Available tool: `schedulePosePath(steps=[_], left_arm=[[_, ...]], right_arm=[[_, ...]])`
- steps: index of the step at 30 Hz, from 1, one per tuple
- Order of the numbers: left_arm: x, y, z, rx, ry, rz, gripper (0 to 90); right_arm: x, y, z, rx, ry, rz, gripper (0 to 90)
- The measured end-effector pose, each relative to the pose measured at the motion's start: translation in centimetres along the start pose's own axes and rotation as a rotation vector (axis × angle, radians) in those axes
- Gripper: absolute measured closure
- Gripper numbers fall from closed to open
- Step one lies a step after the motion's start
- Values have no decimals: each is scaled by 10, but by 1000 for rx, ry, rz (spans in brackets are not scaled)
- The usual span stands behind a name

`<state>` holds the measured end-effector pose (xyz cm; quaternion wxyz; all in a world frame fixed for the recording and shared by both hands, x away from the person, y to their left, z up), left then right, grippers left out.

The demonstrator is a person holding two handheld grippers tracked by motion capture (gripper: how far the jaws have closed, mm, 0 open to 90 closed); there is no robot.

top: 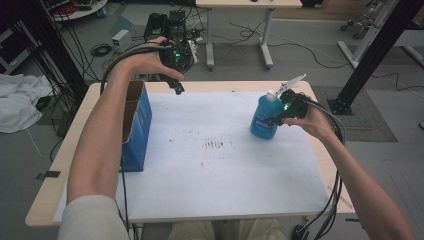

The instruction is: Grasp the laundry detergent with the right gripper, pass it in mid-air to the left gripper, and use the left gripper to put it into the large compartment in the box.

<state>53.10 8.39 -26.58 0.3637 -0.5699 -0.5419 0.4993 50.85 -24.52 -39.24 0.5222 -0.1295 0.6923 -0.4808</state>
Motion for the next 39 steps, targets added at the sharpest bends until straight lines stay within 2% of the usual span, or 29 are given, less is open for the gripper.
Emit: schedulePosePath(steps=[2, 3, 4, 5, 6, 7, 14, 15, 16, 22, 23, 24, 25, 26, 29, 30, 31, 39], left_arm=[[0, 0, 0, 0, -2, 1, 130], [0, 0, 0, 2, 1, 0, 130], [0, 1, 0, -1, 0, 1, 130], [0, 0, 1, 2, 5, 0, 130], [0, 1, 0, -1, 1, 1, 130], [0, 1, 0, 0, 0, -2, 130], [-3, 1, 2, 9, 4, -1, 130], [0, 2, -1, 3, 0, -6, 130], [0, 1, 0, -1, 0, 1, 130], [0, 2, -1, 3, 0, -6, 130], [0, 3, -1, 2, 0, -7, 130], [0, 3, -1, 2, 0, -8, 130], [0, 1, 0, -1, 0, -2, 130], [1, 5, 0, 6, -4, -5, 130], [0, 4, 0, 3, -4, -5, 130], [2, 5, 0, 4, -5, -6, 130], [2, 5, 0, 5, -6, -7, 130], [1, 6, 0, 6, -4, -5, 130]], right_arm=[[0, -2, 1, 13, -5, -4, 121], [0, 1, 0, -2, -1, 0, 121], [0, -2, 1, 11, -3, -5, 121], [1, 3, 0, -3, -7, -8, 121], [-1, -5, 1, 18, 1, -13, 121], [1, 3, 0, -1, -4, -9, 122], [2, 4, 0, 1, -16, -9, 166], [3, -19, 4, 46, -6, -85, 166], [2, 5, -1, -7, -16, -1, 166], [3, 6, -1, 2, -29, -14, 174], [1, 5, -1, -5, -15, 2, 206], [2, 6, -1, 1, -25, -10, 235], [3, 7, -1, 8, -22, -16, 234], [1, 3, 0, 1, -7, -9, 234], [3, 6, 0, -4, -11, -3, 234], [3, 7, 0, 9, -17, -15, 234], [3, 6, 1, -5, -8, 2, 234], [2, 9, -1, -13, -17, -4, 235]])
Point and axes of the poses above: each handheld gripper's, and its own axes: y roughly forward along the jaws, x roughly out of its underside, z roughly to its right, the point moved 7 cm from there along y, roughly forward along the jaws, and after that the axes turned 1 degree about -x, right-handed, at the moved point
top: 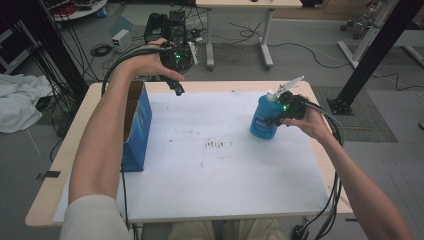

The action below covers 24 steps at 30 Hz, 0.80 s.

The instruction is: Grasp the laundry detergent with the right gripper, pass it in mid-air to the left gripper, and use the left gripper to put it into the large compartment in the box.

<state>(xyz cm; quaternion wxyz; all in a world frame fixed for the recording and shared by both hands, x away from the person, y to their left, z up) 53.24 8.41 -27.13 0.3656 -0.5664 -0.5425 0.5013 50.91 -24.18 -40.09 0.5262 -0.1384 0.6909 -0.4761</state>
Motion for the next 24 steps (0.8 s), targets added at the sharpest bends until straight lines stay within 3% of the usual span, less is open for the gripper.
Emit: schedulePosePath(steps=[24], left_arm=[[-1, 1, 1, 2, 3, 0, 130]], right_arm=[[0, 2, 0, -10, 2, 1, 249]])
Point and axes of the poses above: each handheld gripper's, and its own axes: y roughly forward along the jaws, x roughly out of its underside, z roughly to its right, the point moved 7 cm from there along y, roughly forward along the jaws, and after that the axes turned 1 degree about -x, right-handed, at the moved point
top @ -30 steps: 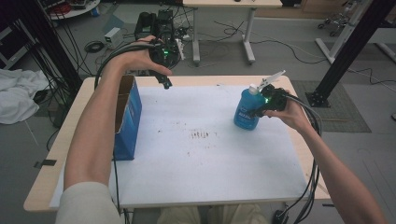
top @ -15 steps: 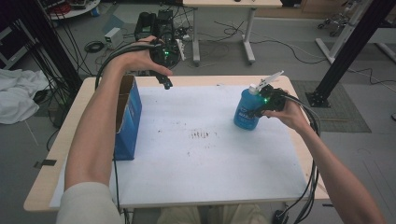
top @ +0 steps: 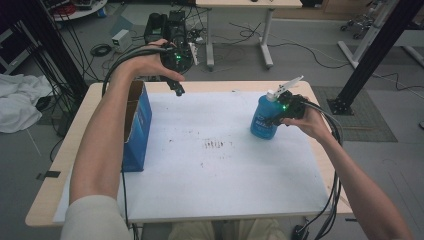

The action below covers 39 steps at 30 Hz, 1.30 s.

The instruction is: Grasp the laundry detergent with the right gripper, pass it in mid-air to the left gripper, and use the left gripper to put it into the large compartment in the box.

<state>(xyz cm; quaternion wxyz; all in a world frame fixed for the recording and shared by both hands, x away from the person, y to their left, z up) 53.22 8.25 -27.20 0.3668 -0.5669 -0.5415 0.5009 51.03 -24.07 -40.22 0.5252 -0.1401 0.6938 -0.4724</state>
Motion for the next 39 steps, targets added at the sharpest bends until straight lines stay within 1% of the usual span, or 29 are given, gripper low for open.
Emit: schedulePosePath(steps=[3, 6, 7, 8, 9, 10, 12, 13, 15, 16, 19, 20, 21, 22, 23, 24, 25, 26, 28, 29, 30, 31, 32, 33, 34, 35, 37, 38, 39], left_arm=[[2, 0, 0, 1, -1, -2, 130], [0, 0, 0, 0, 1, -2, 130], [1, 0, 0, 0, -1, -1, 130], [1, 0, 0, 0, -3, -1, 130], [1, 0, 0, 2, -2, 0, 129], [1, 0, 0, 1, 0, -2, 130], [1, 0, 0, 2, -2, 0, 130], [1, 0, 0, 2, -3, -1, 130], [1, 0, 0, 2, 0, -1, 130], [1, 0, 0, 1, -3, 0, 130], [1, 0, 0, -1, -4, 0, 130], [1, 0, 0, 2, -3, 1, 130], [1, 0, 0, 2, -3, 1, 130], [2, -1, 1, -2, -7, 4, 130], [1, 0, 0, 2, -2, -1, 130], [1, -2, 0, -8, -5, 10, 130], [1, -2, 0, -8, -5, 10, 130], [1, -1, 1, -5, -5, 7, 130], [-1, -6, 1, -7, -15, 31, 130], [2, -1, 0, -2, -5, 2, 130], [2, -1, 0, -2, -5, 2, 130], [-3, -7, 2, -4, -21, 44, 130], [1, -2, 1, -7, -6, 11, 130], [1, -2, 1, -7, -6, 11, 130], [-2, -6, 1, -7, -18, 39, 130], [-5, -9, 3, -4, -21, 49, 130], [-6, -10, 4, -2, -19, 53, 130], [-9, -12, 7, 1, -18, 58, 130], [-11, -14, 8, 0, -37, 76, 130]], right_arm=[[0, 1, 1, -1, -3, -6, 267], [0, 2, 0, -1, -3, -8, 267], [-1, 0, 0, 0, 5, 3, 268], [0, 2, 0, -5, -4, -5, 268], [0, 1, 0, -3, -3, -7, 277], [0, 3, 0, -3, -4, -9, 315], [0, 2, 0, -8, -5, -6, 323], [0, 1, 1, 0, 0, -4, 327], [0, 3, -1, -8, -11, -6, 333], [0, 2, 0, -7, -1, -8, 342], [-1, 4, -2, -11, -17, -4, 391], [0, 2, 0, -2, -4, -7, 405], [0, 2, 0, -2, -4, -7, 405], [0, 3, -1, -9, -14, -5, 412], [1, 5, 0, -20, -8, -2, 415], [0, 3, -1, -7, -10, -6, 419], [1, 6, 0, -23, -11, 4, 423], [1, 6, 0, -23, -11, 4, 423], [1, 5, -1, -32, -17, 5, 436], [1, 4, -1, -41, -22, 4, 438], [0, 5, -1, -9, -10, -5, 439], [1, 6, 0, -22, -8, 3, 441], [0, 4, -1, -44, -24, 1, 441], [1, 6, 0, -23, -10, 3, 443], [1, 4, -1, -43, -23, 2, 444], [1, 4, -1, -43, -26, 2, 445], [0, 4, -2, -48, -24, -3, 446], [0, 4, -3, -55, -32, 1, 446], [-2, 4, -7, -69, -36, 6, 446]])
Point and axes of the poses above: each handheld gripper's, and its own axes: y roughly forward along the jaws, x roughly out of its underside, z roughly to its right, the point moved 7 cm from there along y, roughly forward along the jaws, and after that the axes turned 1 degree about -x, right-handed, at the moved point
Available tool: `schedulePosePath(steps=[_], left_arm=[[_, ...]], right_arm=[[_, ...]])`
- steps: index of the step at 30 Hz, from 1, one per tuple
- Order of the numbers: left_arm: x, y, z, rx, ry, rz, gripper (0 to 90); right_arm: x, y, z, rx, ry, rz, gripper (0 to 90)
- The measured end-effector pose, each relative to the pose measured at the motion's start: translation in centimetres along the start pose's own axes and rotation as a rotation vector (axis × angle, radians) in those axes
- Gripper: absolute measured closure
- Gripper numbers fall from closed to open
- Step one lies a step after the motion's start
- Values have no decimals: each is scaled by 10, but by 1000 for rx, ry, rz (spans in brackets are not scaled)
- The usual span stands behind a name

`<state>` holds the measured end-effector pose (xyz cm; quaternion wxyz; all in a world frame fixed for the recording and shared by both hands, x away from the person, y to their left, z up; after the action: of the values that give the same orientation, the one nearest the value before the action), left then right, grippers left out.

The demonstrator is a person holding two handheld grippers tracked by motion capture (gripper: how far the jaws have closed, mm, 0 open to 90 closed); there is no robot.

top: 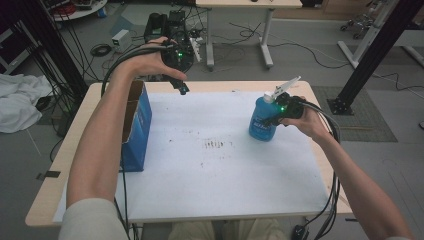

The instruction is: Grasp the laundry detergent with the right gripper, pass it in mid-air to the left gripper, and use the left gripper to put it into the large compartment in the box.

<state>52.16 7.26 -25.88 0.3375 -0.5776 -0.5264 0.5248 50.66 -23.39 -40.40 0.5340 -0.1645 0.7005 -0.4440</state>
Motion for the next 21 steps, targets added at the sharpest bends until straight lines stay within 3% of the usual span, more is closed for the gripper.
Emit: schedulePosePath(steps=[1, 2, 3, 5, 6, 7, 8, 9, 10, 11, 12, 13, 14, 15, 16, 17, 18, 19, 20, 21], left_arm=[[0, 0, 0, 1, -4, 1, 129], [3, 2, -3, 0, 20, -19, 129], [1, 0, 0, 3, 4, -1, 129], [1, 0, -1, 3, 11, -9, 129], [-7, -6, 9, 23, -3, 18, 129], [-7, -5, 9, 22, -11, 22, 129], [13, 12, -8, -2, 32, -73, 129], [-5, -4, 7, 17, -7, 16, 129], [9, 7, -8, -7, 21, -38, 129], [-21, -12, 28, 86, 20, 62, 129], [-19, -11, 25, 75, 21, 52, 129], [-1, -1, 1, 2, -16, 8, 129], [-9, -7, 12, 29, -5, 25, 129], [-30, -14, 40, 119, 35, 83, 129], [-1, -1, 1, 1, -14, 5, 129], [-25, -13, 33, 104, 21, 75, 129], [-25, -13, 33, 104, 21, 75, 129], [-50, -18, 67, 130, 79, 90, 129], [-49, -18, 64, 127, 73, 90, 129], [-52, -18, 70, 132, 78, 91, 129]], right_arm=[[-4, -1, -6, -9, -16, 0, 446], [-5, -1, -7, -9, -17, 0, 445], [1, 0, 1, 2, 5, -2, 446], [-3, -1, -5, -8, -11, -3, 445], [-5, -2, -8, -8, -17, 1, 445], [-21, -10, -28, -39, -67, 18, 445], [-20, -10, -28, -39, -60, 17, 444], [3, 1, 6, 49, 28, -6, 444], [-17, -8, -24, -33, -53, 14, 444], [3, 0, 5, 27, 11, -4, 444], [-38, -18, -55, -71, -152, 27, 444], [-36, -17, -51, -65, -140, 30, 444], [-7, -3, -11, -12, -24, 2, 444], [-23, -11, -32, -46, -78, 23, 443], [-45, -19, -67, -95, -182, 32, 443], [-6, -2, -9, -9, -22, 0, 443], [-6, -2, -9, -9, -22, 0, 443], [-41, -18, -59, -79, -161, 31, 444], [-52, -18, -91, -134, -238, 32, 443], [-52, -18, -89, -130, -234, 31, 443]])
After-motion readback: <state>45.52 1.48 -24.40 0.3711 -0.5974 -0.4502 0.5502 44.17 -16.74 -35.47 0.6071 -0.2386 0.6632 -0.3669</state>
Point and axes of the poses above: each handheld gripper's, and its own axes: y roughly forward along the jaws, x roughly out of its underside, z roughly to its right, the point moved 7 cm from there along y, roughly forward along the jaws, and after that the axes turned 1 degree about -x, right-handed, at the moved point
